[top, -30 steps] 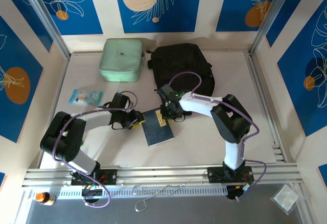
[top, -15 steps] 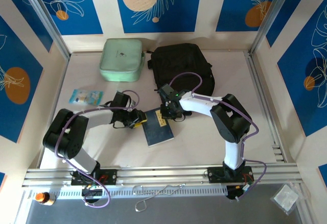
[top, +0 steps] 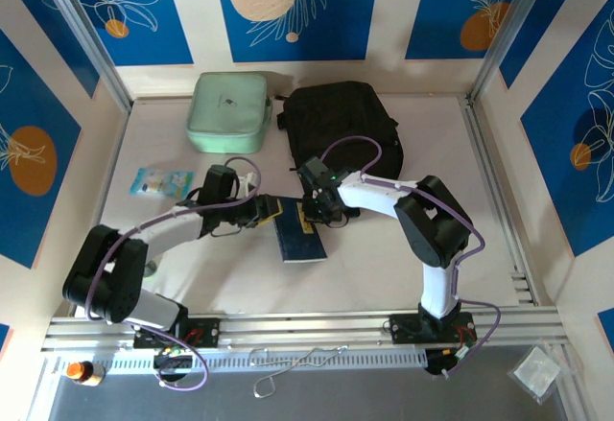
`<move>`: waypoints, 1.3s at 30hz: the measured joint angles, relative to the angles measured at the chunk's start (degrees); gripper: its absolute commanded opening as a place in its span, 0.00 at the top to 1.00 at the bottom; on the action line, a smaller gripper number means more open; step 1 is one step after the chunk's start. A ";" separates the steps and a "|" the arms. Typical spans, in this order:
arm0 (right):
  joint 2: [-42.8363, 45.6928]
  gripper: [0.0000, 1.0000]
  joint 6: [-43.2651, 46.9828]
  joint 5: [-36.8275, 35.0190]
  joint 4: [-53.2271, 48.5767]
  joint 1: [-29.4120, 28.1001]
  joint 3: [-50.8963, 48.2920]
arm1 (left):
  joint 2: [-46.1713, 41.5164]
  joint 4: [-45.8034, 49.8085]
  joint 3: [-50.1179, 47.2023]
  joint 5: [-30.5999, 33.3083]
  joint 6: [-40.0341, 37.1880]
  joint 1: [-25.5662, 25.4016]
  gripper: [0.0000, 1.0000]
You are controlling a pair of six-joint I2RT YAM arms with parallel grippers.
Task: Pack the student bag
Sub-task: Pick up the book at the center of the table, then pass the book.
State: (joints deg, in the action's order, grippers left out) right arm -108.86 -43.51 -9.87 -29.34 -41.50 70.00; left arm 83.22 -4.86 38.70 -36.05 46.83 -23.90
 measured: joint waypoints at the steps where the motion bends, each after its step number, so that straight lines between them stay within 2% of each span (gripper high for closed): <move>1: -0.02 0.83 -0.02 0.04 0.02 0.04 0.00 | 0.55 -0.31 0.00 -0.04 0.00 -0.04 0.64; 8: -0.02 0.83 -0.04 1.01 0.24 0.28 0.00 | 6.19 -2.47 -0.02 -0.15 1.51 -1.01 0.69; 17: 2.71 0.69 -0.15 1.42 3.26 1.09 -3.74 | 6.03 -0.28 0.04 2.19 1.66 -1.01 1.00; 22: 10.67 0.61 0.26 2.38 4.81 2.73 -8.02 | 0.90 3.85 0.28 4.57 0.42 0.42 1.00; 28: 22.84 0.39 -1.11 7.82 12.22 8.13 -13.81 | -7.85 9.14 2.99 8.74 -1.31 3.34 1.00; 32: 28.79 0.27 -5.55 15.32 19.93 14.58 -20.52 | -10.08 11.65 8.81 11.41 -1.86 3.52 1.00; 36: 30.84 0.21 -12.11 23.02 28.63 20.52 -26.36 | -9.90 7.48 13.05 13.33 1.42 3.37 1.00; 39: 31.12 0.18 -16.65 27.34 34.47 22.03 -28.70 | -7.91 2.16 14.75 14.34 5.79 2.75 1.00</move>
State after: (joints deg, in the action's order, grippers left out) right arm -77.73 -60.16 17.47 5.13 -19.46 41.30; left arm 75.31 -2.70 53.45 -21.71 52.62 -21.15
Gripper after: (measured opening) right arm 0.805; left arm 0.113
